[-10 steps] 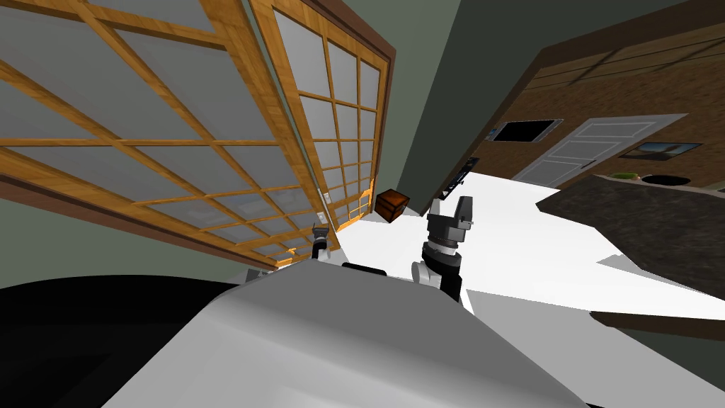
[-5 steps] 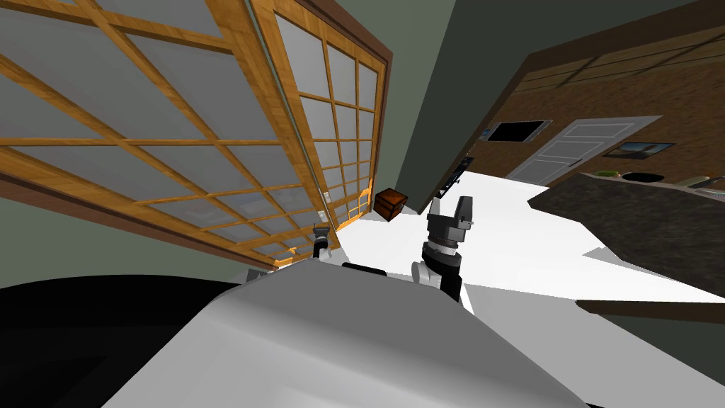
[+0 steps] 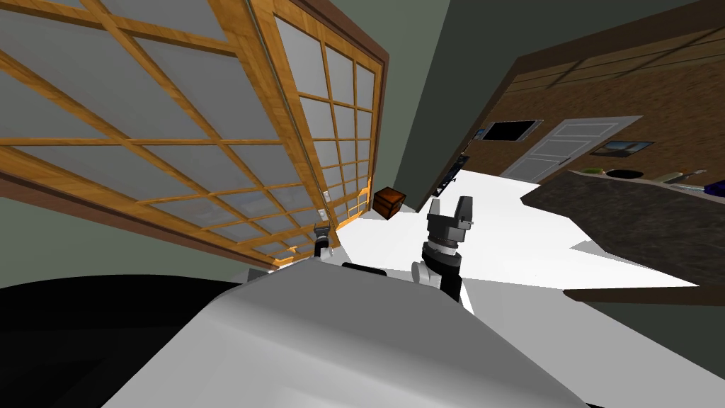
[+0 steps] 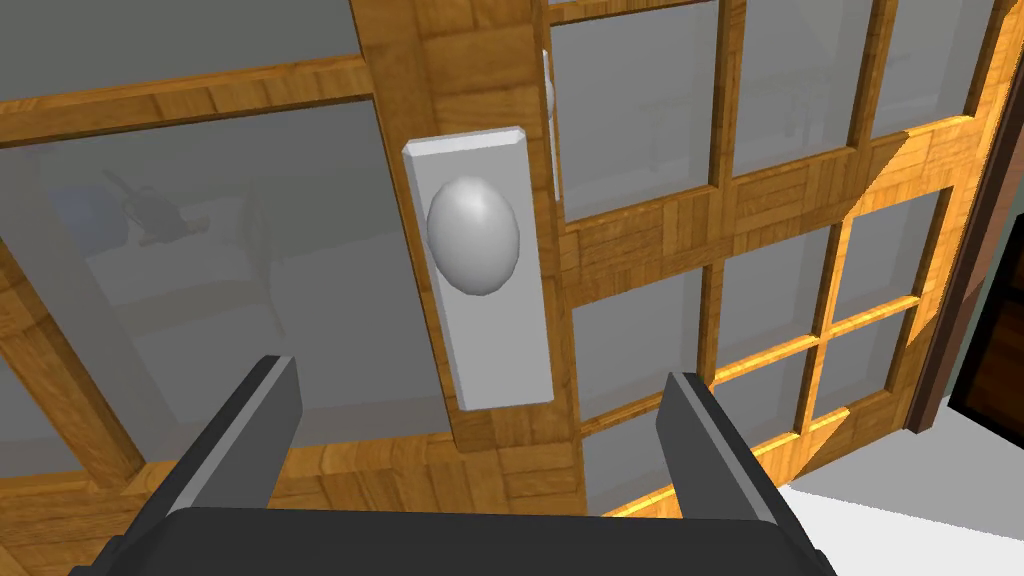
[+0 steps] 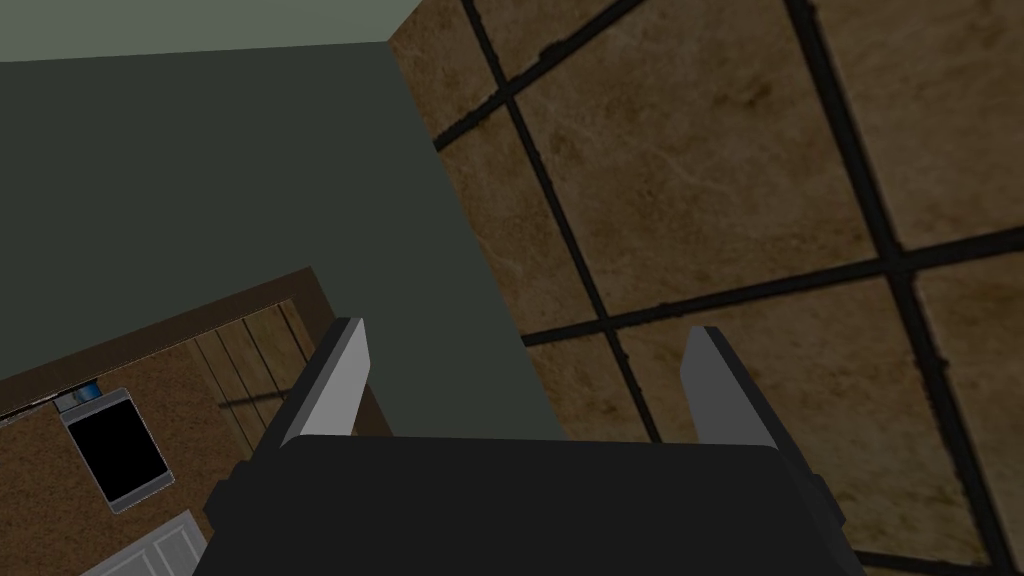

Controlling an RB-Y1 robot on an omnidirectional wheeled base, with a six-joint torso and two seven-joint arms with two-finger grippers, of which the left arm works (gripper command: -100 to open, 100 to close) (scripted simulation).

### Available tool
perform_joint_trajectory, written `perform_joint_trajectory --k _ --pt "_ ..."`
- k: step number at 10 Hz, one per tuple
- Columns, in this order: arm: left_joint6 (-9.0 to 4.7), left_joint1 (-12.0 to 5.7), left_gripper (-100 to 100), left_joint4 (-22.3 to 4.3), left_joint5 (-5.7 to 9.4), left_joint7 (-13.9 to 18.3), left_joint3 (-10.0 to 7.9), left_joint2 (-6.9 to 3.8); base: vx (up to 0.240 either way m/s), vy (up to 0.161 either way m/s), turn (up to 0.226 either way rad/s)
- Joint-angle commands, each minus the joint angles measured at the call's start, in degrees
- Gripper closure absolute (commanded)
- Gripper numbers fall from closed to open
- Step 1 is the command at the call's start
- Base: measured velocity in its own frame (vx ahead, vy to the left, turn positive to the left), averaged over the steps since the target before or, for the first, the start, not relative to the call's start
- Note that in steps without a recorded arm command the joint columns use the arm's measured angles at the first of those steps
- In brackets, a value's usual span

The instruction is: Pull the door open

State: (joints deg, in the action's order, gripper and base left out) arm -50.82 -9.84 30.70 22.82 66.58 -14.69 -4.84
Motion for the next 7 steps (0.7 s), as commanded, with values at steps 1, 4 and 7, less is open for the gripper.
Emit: perform_joint_trajectory --k 1,4,7 --pt "-0.1 -0.18 -100 -0.18 0.42 1.81 0.15 0.02 -0.055 0.008 -0.022" --pt "-0.21 -0.69 -100 -0.5 1.91 6.29 0.71 0.23 -0.06 0.009 -0.035" --pt "-0.25 -0.86 -100 -0.62 2.35 7.5 0.87 0.3 -0.044 0.003 -0.02"
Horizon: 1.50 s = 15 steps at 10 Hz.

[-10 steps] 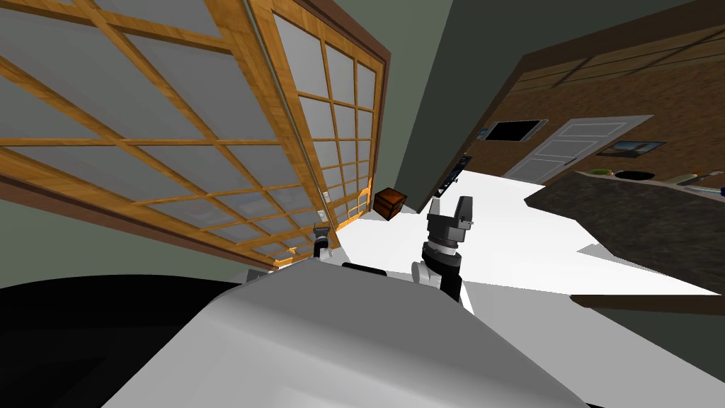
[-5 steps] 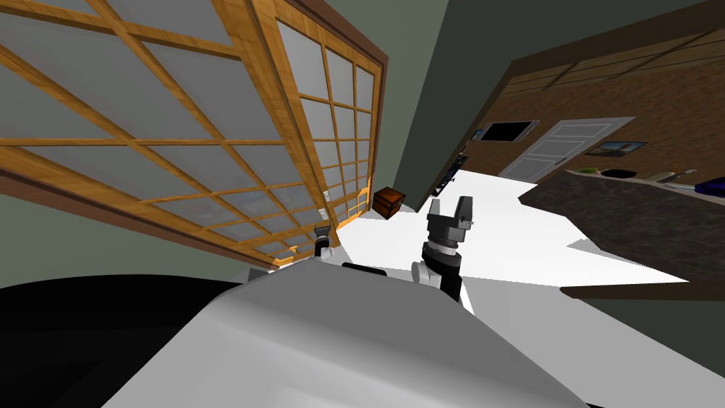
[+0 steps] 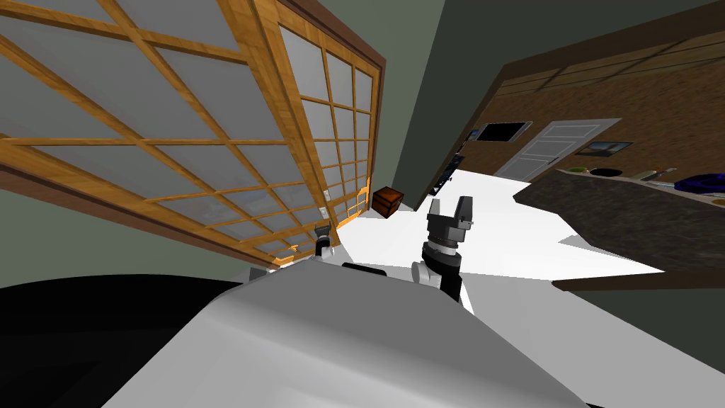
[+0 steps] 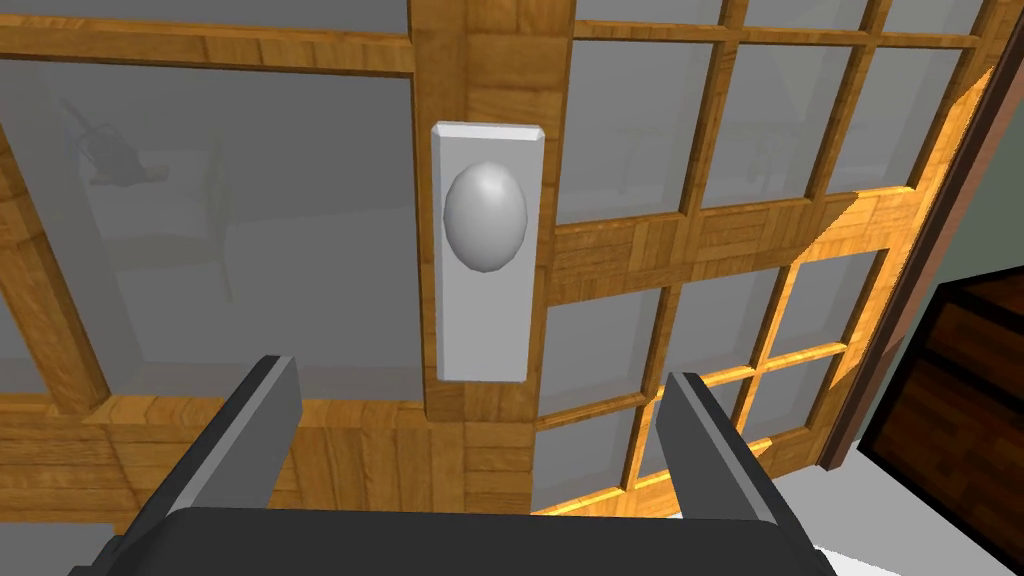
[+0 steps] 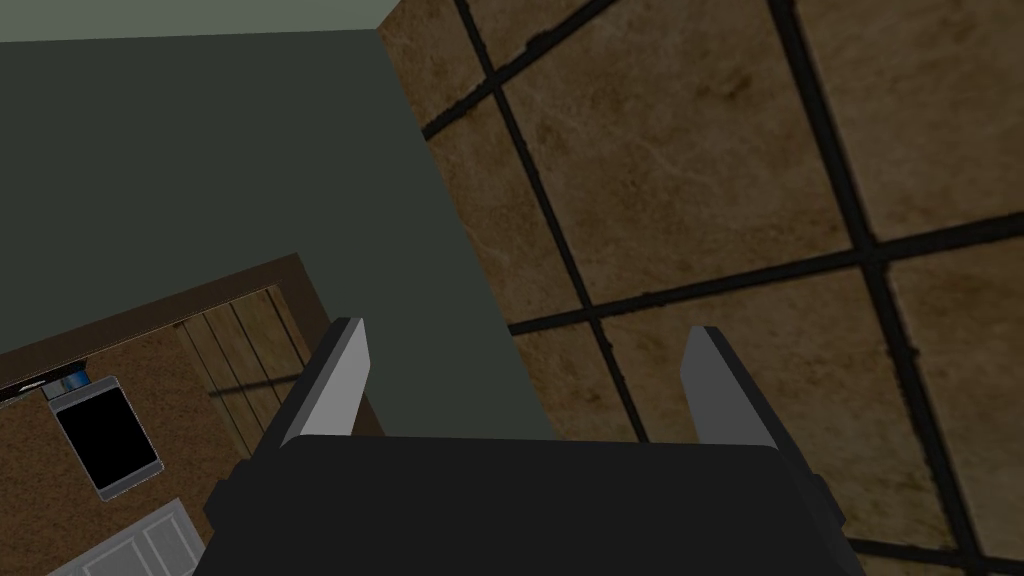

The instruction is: Pull the door open

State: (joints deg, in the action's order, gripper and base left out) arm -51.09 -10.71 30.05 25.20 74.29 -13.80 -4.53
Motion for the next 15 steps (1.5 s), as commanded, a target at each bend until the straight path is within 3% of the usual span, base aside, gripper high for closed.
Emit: perform_joint_trajectory --k 1,3,6,8,9,10,11,12,14,15 --pt "-0.08 0.85 -100 -0.27 -0.08 1.92 0.19 -1.61 0.088 -0.012 -0.042" --pt "-0.1 1.11 -100 -0.35 -0.11 2.53 0.25 -2.12 0.16 0.013 -0.015" --pt "-0.28 3.05 -100 -0.96 -0.29 6.93 0.68 -5.78 0.162 -0.003 -0.036" --pt "-0.31 3.38 -100 0.05 -0.33 7.69 0.76 -6.41 0.125 0.002 -0.012" --pt "-0.31 3.38 -100 -1.07 -0.33 7.69 0.76 -6.41 0.016 -0.007 0.001" --pt "-0.37 4.03 -100 -1.27 -0.39 9.16 0.91 -7.63 0.058 -0.008 -0.033" --pt "-0.37 4.03 -100 -1.27 -0.39 9.16 0.91 -7.63 0.067 0.0 -0.008" --pt "-0.42 4.61 -100 -1.46 -0.44 10.49 1.04 -8.73 0.096 -0.004 -0.026" --pt "-0.47 5.08 -100 -1.61 -0.49 11.56 1.14 -9.62 0.114 0.011 -0.019" --pt "-0.51 5.59 -100 -1.77 -0.54 12.71 1.26 -10.57 0.132 -0.009 -0.024"
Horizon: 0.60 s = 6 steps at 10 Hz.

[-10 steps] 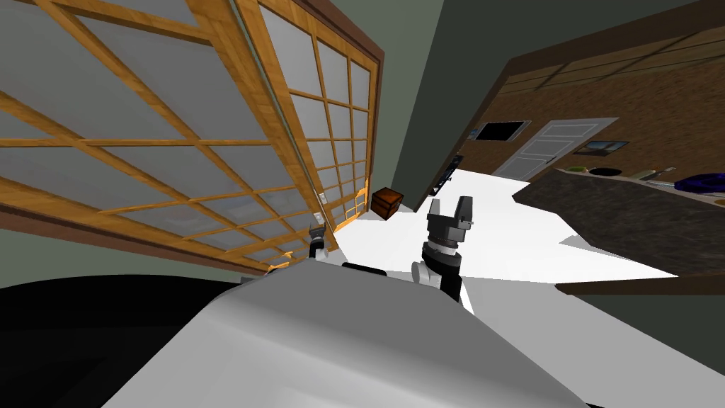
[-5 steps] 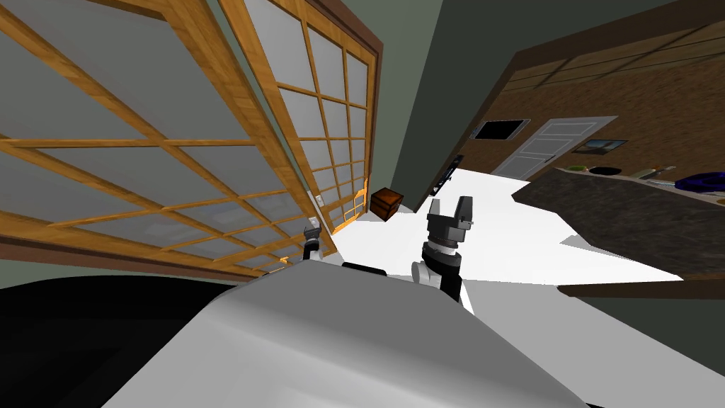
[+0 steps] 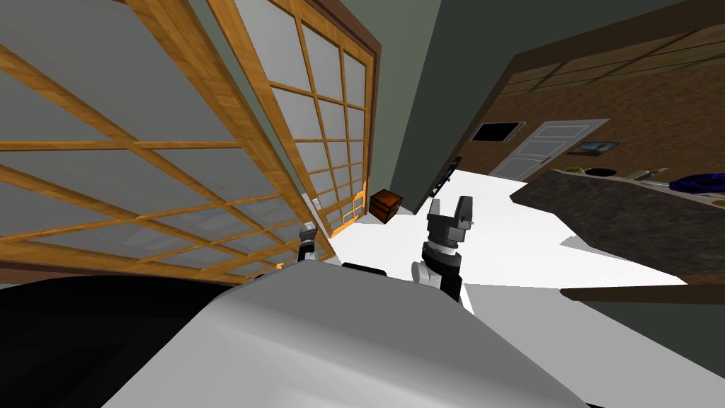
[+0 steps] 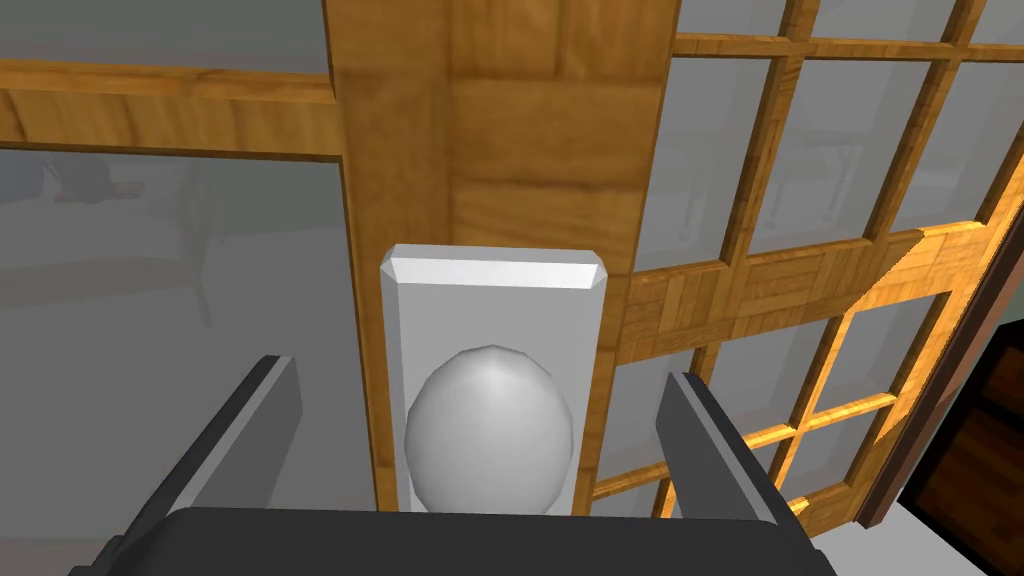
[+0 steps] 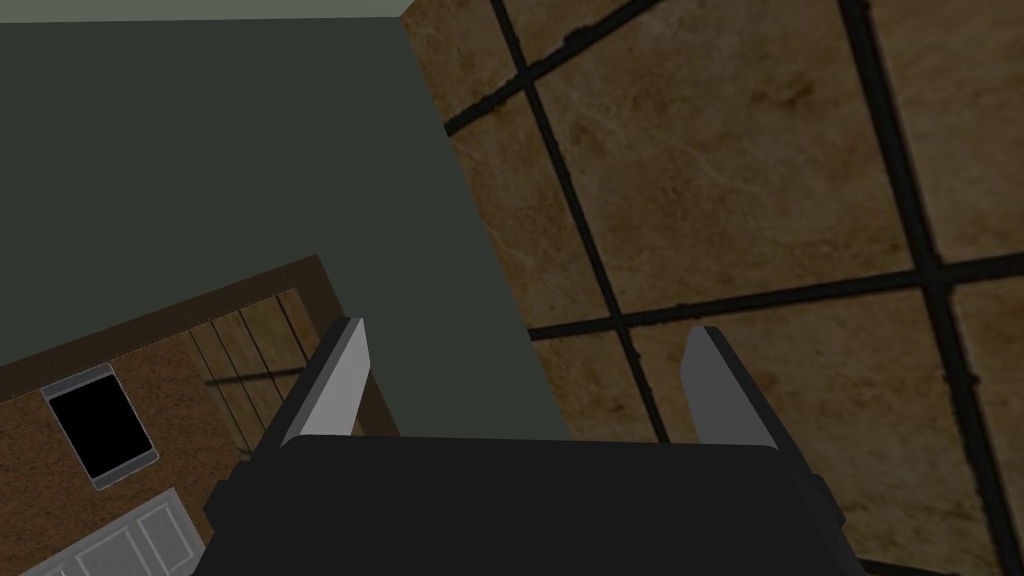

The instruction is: Pull the door open

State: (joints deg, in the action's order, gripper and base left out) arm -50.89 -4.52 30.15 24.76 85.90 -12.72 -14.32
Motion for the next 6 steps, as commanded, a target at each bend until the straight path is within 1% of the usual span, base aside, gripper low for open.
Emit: perform_joint_trajectory --k 1,2,3,6 --pt "-0.72 -0.6 -100 -1.86 -0.1 1.1 0.17 -0.79 0.115 0.004 0.008" --pt "-0.23 -0.16 -100 -0.89 -0.05 0.6 0.1 -0.44 0.039 -0.001 0.01" --pt "-0.23 -0.16 100 -0.89 -0.05 0.6 0.1 -0.44 -0.005 -0.003 -0.008" --pt "-0.23 -0.16 100 -0.89 -0.05 0.6 0.1 -0.44 -0.01 0.004 -0.004"
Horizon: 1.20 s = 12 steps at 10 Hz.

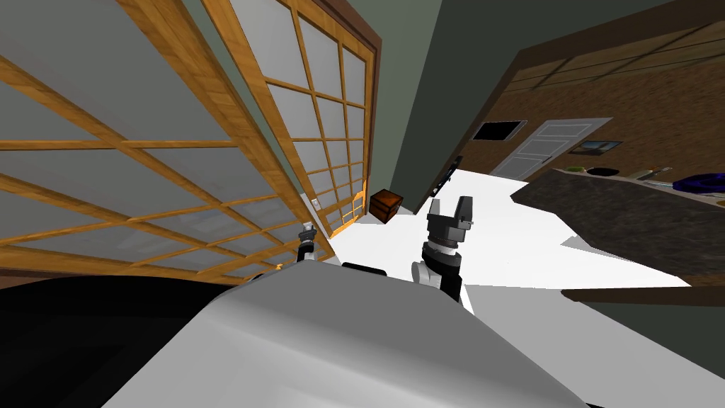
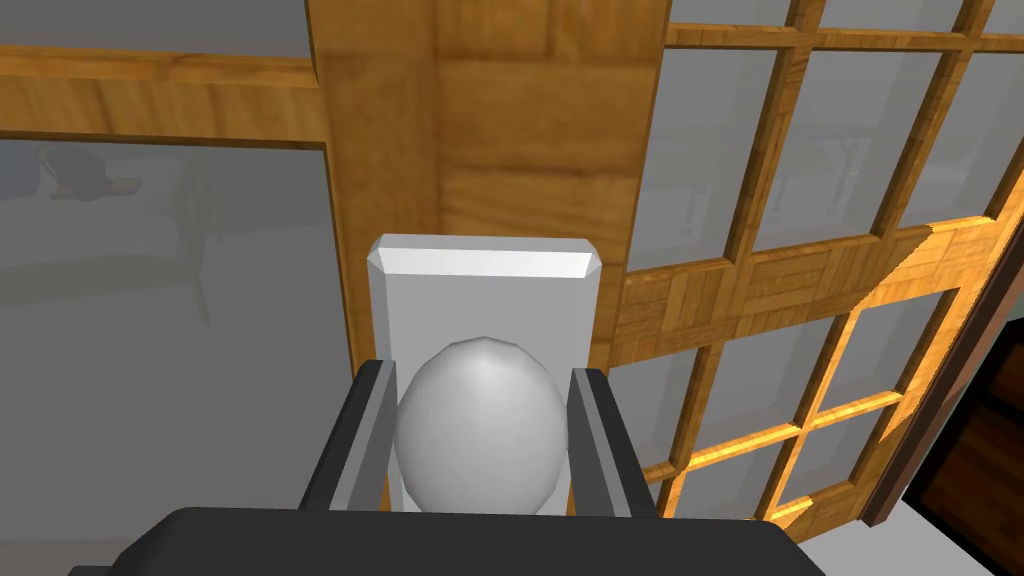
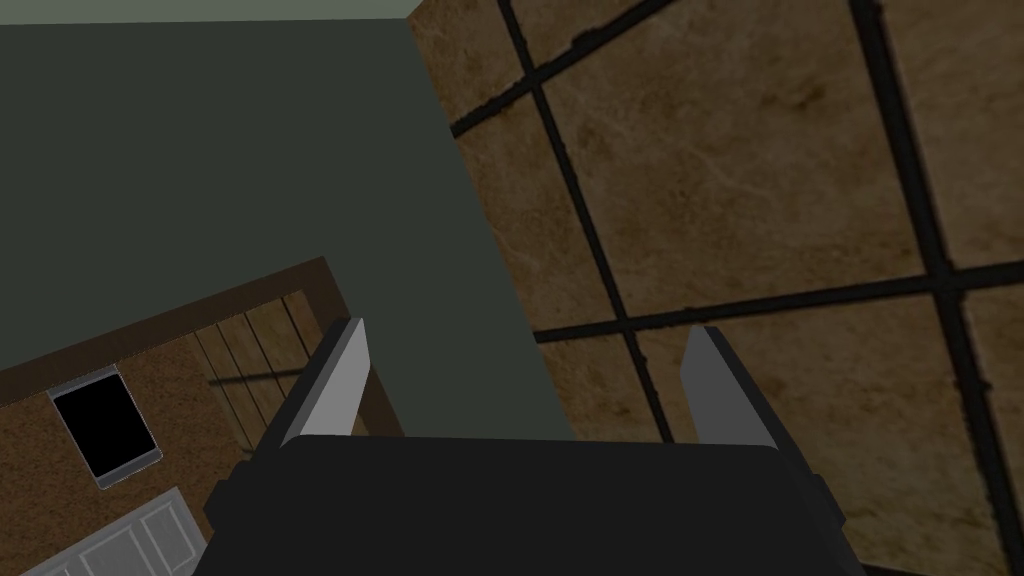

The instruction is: Pull the door open

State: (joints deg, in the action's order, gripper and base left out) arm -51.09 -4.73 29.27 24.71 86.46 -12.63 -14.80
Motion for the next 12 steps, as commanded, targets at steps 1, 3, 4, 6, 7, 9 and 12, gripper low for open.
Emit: perform_joint_trajectory --k 1,3,4,6,7,9,12 --pt "-0.02 0.04 100 -0.01 0.0 0.04 0.01 0.05 0.0 0.0 0.0" --pt "0.09 0.03 100 0.24 -0.53 0.68 0.82 -0.03 -0.065 0.009 -0.023" --pt "0.12 0.04 100 0.32 -0.69 0.89 1.07 -0.04 -0.196 0.015 -0.067" --pt "0.18 0.06 100 0.5 -1.07 1.37 1.66 -0.07 -0.168 -0.023 -0.037" --pt "0.18 0.06 100 0.5 -1.07 1.37 1.66 -0.07 -0.063 -0.009 0.004" --pt "0.31 0.11 100 0.9 -1.93 2.48 3.01 -0.13 -0.149 0.0 -0.046" --pt "0.53 0.2 100 1.58 -3.36 4.32 5.24 -0.23 -0.195 0.005 -0.062"
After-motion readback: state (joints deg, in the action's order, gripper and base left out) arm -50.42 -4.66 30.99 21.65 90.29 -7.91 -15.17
